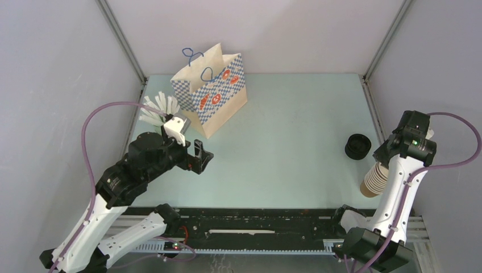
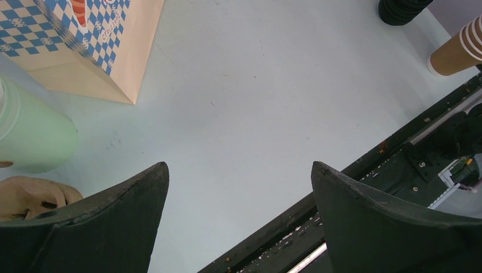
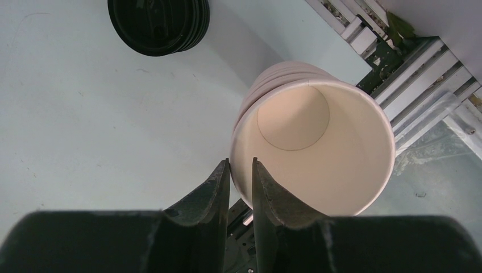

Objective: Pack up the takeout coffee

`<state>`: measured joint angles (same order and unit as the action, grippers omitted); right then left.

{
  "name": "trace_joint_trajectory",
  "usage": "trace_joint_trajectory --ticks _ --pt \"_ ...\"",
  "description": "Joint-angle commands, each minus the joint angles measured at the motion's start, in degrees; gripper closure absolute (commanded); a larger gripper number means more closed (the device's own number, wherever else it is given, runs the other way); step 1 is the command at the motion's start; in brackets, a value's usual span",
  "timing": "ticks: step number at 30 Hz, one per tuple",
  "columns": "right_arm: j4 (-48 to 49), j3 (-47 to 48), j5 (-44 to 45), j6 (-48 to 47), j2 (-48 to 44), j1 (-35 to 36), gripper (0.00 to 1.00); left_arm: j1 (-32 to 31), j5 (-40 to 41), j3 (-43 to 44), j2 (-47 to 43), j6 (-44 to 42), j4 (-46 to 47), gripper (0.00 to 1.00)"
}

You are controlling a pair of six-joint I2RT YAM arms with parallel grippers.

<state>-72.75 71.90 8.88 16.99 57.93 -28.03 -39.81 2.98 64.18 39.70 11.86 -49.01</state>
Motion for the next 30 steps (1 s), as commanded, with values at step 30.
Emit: trace_joint_trajectory --ticks 30 --pt "-0.12 2.9 5.88 -1.53 -0.03 2.32 0.7 -1.21 1.87 -0.34 0.97 -2.37 0.76 0.0"
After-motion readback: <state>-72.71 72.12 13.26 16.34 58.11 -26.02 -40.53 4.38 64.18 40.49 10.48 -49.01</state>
